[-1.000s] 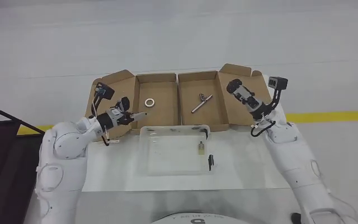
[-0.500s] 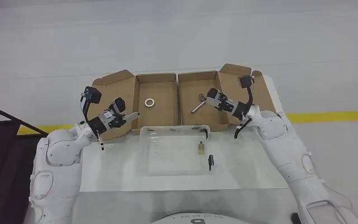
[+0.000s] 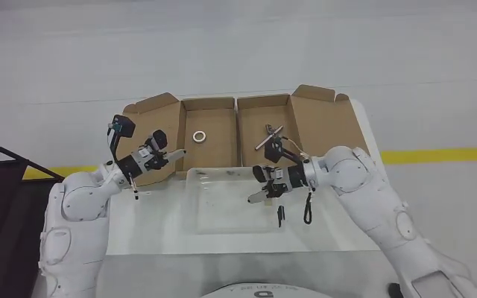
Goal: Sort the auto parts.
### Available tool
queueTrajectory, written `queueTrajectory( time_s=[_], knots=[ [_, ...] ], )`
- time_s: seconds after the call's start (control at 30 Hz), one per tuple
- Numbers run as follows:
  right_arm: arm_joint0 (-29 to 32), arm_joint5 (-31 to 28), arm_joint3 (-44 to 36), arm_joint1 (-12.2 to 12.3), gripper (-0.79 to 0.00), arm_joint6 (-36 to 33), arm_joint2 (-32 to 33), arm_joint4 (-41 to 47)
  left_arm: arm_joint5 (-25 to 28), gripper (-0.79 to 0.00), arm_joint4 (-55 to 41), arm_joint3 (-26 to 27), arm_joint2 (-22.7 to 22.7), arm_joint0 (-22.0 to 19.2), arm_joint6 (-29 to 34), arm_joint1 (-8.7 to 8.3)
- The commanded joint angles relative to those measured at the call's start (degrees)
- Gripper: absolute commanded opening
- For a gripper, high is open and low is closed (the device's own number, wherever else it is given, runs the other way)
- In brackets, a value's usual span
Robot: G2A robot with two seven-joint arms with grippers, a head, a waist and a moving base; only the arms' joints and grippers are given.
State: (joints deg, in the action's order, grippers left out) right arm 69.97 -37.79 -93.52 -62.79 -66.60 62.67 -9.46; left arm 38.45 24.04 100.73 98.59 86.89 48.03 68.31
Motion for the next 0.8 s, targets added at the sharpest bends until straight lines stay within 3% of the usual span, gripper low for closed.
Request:
queueTrajectory(
  time_s=[0.0, 0.33, 0.77],
  knots=[
    [0.23, 1.45, -1.65, 0.53, 0.000, -1.34, 0.11, -2.58, 0.00, 0.000, 0.00, 0.00, 0.00, 0.00, 0.00, 0.00],
    [-1.59, 10.07, -2.10, 0.56, 0.000, -2.43, -5.17, -15.76, 0.00, 0.000, 0.00, 0.00, 0.00, 0.00, 0.00, 0.00],
    [-6.33, 14.59, 1.24, -0.55, 0.000, -3.72, -13.09, -23.29, 0.00, 0.000, 0.00, 0.00, 0.00, 0.00, 0.00, 0.00]
  ],
)
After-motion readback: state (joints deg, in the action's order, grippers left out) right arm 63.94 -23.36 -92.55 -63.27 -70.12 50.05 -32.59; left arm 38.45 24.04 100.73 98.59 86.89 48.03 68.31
